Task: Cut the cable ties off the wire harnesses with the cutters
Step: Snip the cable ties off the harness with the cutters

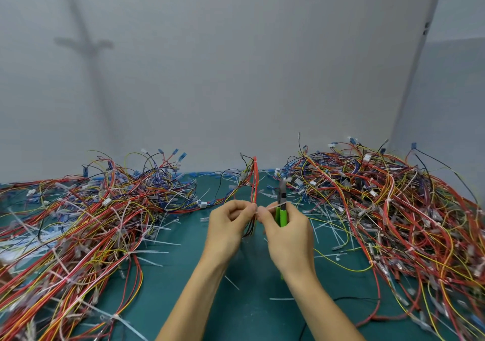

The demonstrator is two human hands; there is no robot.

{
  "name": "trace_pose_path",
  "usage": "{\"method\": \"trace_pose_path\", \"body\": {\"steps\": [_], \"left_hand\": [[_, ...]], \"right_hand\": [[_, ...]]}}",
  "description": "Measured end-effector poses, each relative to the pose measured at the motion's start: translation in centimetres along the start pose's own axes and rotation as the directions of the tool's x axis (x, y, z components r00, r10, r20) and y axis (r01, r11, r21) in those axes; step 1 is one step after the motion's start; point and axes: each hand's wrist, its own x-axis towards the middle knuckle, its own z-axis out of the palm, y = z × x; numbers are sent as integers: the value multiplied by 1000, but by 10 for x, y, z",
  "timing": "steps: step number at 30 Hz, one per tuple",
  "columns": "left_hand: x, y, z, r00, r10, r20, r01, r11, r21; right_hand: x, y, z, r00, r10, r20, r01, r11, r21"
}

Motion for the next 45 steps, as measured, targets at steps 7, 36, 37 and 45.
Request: {"method": "trace_pose_path", "body": {"steps": [7, 36, 37, 45], "left_hand": [[-1, 5, -2, 993, -109, 48, 114, 986, -122], [-3, 16, 1, 944, -13, -329, -83, 958, -276], [-3, 16, 2, 946, -13, -324, -81, 959, -273], [-3, 15, 3, 951, -9, -310, -81, 958, -274]], "right_hand": [[6, 3, -3, 975, 216, 50, -221, 927, 304], [-7, 6, 0, 932, -152, 329, 292, 852, -434], [-7, 6, 0, 933, -156, 325, 294, 852, -434], [-8, 2, -2, 937, -152, 313, 283, 857, -430]]}}
